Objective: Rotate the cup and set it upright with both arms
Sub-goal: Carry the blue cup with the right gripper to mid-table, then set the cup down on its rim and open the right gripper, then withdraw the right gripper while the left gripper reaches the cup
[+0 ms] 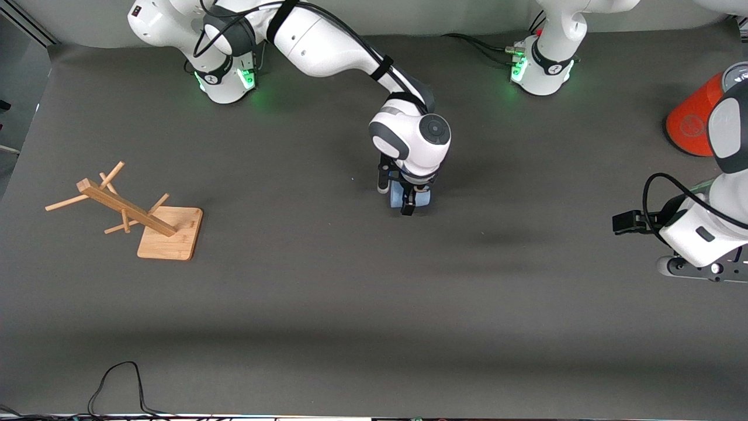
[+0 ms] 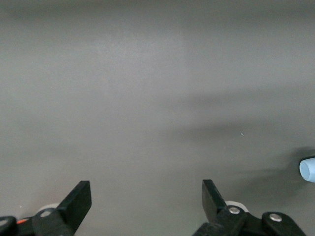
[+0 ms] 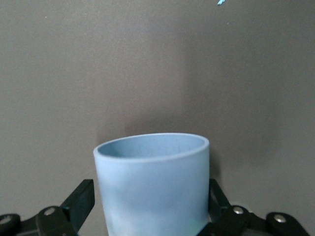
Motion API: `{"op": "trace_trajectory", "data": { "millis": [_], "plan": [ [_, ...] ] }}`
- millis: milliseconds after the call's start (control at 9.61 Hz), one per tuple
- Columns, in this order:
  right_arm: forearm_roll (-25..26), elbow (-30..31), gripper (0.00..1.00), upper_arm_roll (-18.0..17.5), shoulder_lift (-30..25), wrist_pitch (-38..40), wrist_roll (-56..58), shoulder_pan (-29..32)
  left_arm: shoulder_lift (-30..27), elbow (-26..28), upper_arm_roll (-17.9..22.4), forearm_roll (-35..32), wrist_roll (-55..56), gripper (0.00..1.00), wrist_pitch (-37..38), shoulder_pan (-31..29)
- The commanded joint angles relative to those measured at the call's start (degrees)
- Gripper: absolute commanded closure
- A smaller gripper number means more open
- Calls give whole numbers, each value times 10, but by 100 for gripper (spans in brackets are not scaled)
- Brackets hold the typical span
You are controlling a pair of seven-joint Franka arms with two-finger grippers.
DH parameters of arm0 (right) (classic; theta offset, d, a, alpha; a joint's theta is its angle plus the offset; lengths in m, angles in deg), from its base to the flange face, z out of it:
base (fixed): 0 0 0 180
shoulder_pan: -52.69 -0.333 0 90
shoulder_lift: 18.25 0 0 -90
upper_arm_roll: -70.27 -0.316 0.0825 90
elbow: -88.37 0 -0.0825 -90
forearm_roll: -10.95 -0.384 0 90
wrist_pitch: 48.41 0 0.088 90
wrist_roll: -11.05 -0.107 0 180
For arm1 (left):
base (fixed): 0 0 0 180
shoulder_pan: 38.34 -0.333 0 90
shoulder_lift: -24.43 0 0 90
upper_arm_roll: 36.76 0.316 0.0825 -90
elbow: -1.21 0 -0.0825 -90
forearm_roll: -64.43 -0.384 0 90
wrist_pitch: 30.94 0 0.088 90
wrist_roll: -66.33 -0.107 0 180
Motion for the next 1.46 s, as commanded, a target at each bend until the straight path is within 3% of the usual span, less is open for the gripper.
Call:
{"op": "trace_trajectory", "data": {
  "millis": [0, 624, 937, 1353],
  "plan": [
    [6, -11, 0, 4, -8, 7, -5, 3, 0, -6, 4, 1, -6, 0, 16, 5],
    [-66, -3, 0, 4, -152, 217, 135, 36, -1, -7, -5, 1, -3, 0, 23, 10],
    [-67, -1, 0, 6, -240, 338, 337, 107, -2, -7, -14, 1, 1, 0, 25, 10],
    [-66, 68, 0, 6, -376, 403, 665, 253, -4, -8, -29, 1, 18, 0, 27, 34]
  ]
}}
